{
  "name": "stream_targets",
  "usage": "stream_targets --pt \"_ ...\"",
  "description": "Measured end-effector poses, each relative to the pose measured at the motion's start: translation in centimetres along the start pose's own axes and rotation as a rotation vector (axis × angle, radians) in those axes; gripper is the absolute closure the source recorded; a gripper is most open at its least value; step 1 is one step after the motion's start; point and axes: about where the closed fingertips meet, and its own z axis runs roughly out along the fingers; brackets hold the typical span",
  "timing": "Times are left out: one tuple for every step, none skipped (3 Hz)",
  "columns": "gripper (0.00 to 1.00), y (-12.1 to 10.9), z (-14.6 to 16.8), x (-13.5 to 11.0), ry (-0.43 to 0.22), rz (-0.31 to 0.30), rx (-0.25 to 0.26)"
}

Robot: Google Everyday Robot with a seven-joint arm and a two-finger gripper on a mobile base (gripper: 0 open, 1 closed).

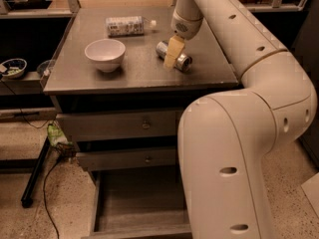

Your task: Place redbull can into bottom drawer

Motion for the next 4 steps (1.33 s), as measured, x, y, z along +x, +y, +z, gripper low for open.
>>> stream_targets --pt "0.0 0.63 1.53 -0.15 0.003 -0.016 -0.041" --pt "0.0 0.99 2.18 -0.18 0.008 -0.025 -0.055" --pt "0.0 1.02 2.35 -0.03 0.012 -0.024 -0.051" --pt "0.0 0.86 2.28 0.2 0.007 -0.014 -0.04"
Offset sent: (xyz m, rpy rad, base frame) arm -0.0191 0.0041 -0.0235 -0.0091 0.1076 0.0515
